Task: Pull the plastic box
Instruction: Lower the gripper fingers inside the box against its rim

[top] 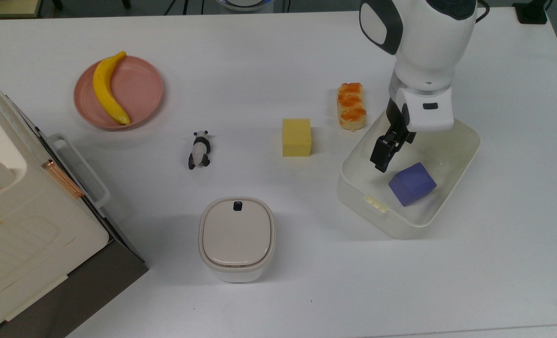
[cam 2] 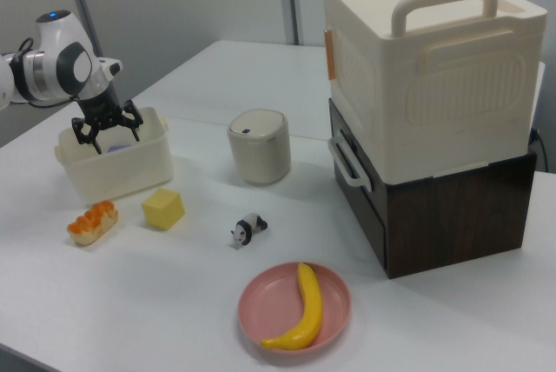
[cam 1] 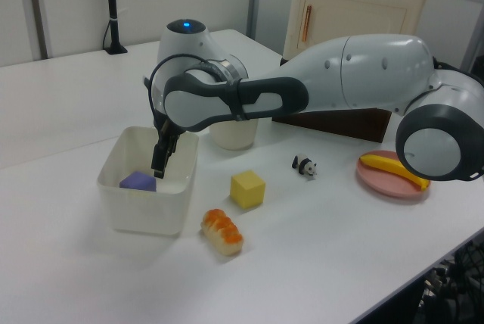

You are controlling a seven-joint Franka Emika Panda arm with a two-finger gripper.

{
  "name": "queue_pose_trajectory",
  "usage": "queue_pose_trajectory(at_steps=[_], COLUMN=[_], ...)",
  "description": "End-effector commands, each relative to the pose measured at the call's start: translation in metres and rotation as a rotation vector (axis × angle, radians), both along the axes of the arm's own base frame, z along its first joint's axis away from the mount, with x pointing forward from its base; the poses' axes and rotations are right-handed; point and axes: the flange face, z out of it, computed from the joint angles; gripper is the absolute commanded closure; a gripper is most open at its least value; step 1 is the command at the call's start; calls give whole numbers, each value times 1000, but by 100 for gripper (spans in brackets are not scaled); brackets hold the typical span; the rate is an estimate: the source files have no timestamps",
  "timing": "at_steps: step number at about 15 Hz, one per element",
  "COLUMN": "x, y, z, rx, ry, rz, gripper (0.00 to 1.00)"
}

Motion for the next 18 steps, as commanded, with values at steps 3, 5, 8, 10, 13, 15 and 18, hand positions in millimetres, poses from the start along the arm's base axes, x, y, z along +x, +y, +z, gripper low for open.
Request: queue_pose_trajectory(at_steps=[3, 5, 8, 10, 13, 15, 18], x=[-12, -11, -9, -9, -6, -5, -2], y=[-5, -8, -13, -18, -28, -40, -56], z=[-8, -10, -11, -15, -15, -15, -14], rx=[-67, -81, -95, -106, -124, -146, -170], ry=[57, 57, 55, 62, 75, 101, 132], rz=[95, 117, 115, 116, 127, 144, 179], gripper=[0, 0, 0, 0, 0, 0, 0])
